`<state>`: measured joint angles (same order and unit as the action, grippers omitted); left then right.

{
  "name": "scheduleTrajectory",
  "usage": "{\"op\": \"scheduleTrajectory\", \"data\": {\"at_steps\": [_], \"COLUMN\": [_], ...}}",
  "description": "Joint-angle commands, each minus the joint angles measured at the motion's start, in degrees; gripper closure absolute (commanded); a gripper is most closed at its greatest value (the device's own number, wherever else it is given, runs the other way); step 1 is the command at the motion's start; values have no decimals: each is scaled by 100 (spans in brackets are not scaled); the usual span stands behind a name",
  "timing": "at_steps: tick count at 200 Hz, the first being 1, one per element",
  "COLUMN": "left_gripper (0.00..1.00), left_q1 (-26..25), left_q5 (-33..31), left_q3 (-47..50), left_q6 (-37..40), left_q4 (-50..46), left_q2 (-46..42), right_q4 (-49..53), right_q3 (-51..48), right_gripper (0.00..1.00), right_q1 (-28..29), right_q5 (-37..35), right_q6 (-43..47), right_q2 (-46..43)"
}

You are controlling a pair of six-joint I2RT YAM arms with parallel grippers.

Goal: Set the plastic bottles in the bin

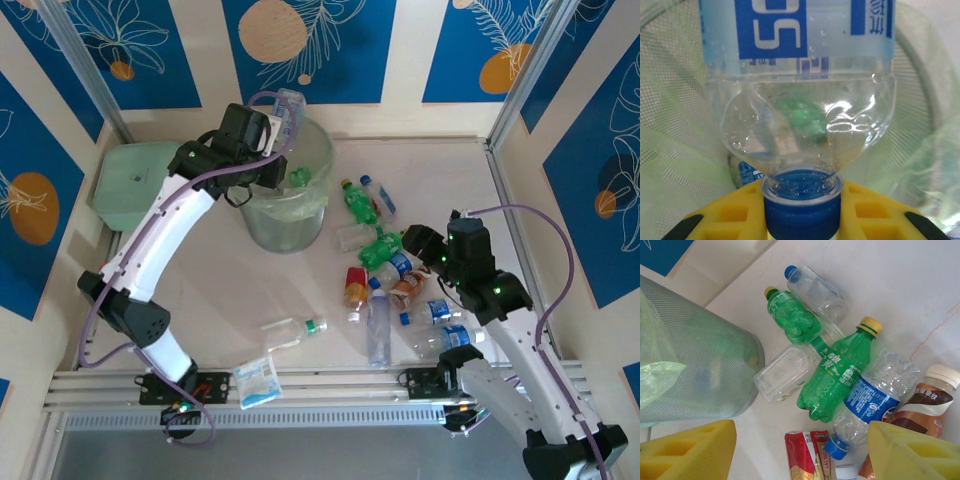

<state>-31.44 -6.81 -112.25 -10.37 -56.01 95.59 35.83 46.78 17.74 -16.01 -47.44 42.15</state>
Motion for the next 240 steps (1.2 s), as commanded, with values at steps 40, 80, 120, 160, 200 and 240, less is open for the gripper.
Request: {"op": "scheduleTrajectory", "data": {"at_steps": [40,80,120,160,200,240], "left_gripper": [100,100,92,60,35,31], "left_q1": [331,349,354,357,358,333], "left_q5": [348,244,127,94,145,293], "left_q3": [53,115,169,405,397,399], "left_q6": [-6,-45,-74,-121,-158,-240], "left_q4": [-48,-50,-55,66,192,439], "left_q2": [461,474,426,285,101,-321], "right_q4": [195,222,230,238,250,249], "right_q3": [-44,-90,-108,-177,-178,-196], "right_gripper": [30,30,30,30,30,30], "right_q1": [-33,-50,-66,-84,-97,-102], "right_q5": [46,13,-7,2,-6,12], "right_q6": [-50,-52,-55,-53,-30,-23], "right_q2": [-211,-268,-310,-382,-401,-401]}}
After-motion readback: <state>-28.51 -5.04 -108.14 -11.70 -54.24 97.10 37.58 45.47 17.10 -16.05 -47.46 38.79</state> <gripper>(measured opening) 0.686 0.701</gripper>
